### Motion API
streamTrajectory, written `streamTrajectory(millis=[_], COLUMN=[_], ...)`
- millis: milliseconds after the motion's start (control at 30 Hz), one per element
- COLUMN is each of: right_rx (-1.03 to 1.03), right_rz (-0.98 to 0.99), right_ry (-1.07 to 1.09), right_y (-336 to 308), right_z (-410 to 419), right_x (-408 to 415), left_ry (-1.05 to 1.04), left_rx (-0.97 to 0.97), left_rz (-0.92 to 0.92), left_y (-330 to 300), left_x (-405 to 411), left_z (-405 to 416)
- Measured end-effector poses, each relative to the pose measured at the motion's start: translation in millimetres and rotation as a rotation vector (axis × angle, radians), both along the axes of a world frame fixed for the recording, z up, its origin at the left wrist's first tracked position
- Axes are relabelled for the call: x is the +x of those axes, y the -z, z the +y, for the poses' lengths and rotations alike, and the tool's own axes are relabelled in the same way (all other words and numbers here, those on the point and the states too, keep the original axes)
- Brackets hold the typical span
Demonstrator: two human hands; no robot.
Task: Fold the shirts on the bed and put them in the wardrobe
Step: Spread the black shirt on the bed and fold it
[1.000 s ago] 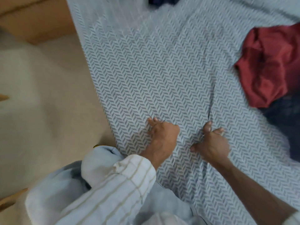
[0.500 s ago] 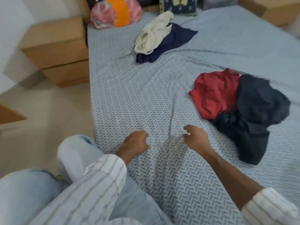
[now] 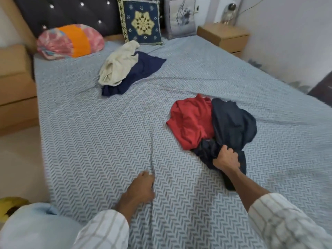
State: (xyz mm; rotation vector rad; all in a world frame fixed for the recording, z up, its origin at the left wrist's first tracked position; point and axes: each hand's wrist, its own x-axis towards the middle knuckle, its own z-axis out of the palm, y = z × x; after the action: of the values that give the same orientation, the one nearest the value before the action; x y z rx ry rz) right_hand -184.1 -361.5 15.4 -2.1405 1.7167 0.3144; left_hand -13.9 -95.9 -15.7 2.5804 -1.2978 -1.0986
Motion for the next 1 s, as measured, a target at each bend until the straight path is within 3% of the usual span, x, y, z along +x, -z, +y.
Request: streamTrajectory(millis=[133,267,367,433,500,600,667,767,867,933,1000], right_rx=[-0.014,0.343,0.709,0.910,0.971,0.857,0.636,0.193,-0.023,-0.079,-0.176], right_rz=[-0.255,-0.806,-1.067,-1.209,-1.242,-1.145,-1.117,-1.068,-0.947,-0.862,-0.899], right_ry=[0.072,0.381,0.520,0.475,0.375,0.101,-0.126,-0.537,-0.929,-0.976,-0.888], right_y=[-17.0,-39.8,-66.5,-83.2,-98.2,-123.1,-136.4,-171.2,-236.0,-282.9,-323.7], right_z=[22.1,74.6,113.3,131.8,139.7,146.6,150.4,149.2,142.8,142.3,143.0], right_x=[11.6,60.0,100.3,119.8,130.4,140.6,149.8,171.4,202.1,218.0,230.3], left_ry=[-0.077,-0.193,-0.279,-0.506,-0.728,-0.863,-0.883,-0.782,-0.554,-0.492,-0.496], left_rx=[-0.115,-0.373,-0.589,-0.787,-0.923,-1.043,-1.084,-1.103,-1.096,-1.128,-1.214], left_rz=[0.131,0.467,0.439,0.338,0.314,0.385,0.443,0.471,0.423,0.411,0.512], left_y=[-6.2,-28.4,-52.2,-70.5,-93.0,-139.6,-172.8,-225.8,-287.7,-321.2,-346.5], left_x=[13.1,9.6,4.6,15.5,36.9,75.5,97.4,117.9,127.4,134.8,144.6], left_z=[4.8,0.6,-4.6,0.7,9.7,26.9,34.3,38.8,42.1,43.4,44.6])
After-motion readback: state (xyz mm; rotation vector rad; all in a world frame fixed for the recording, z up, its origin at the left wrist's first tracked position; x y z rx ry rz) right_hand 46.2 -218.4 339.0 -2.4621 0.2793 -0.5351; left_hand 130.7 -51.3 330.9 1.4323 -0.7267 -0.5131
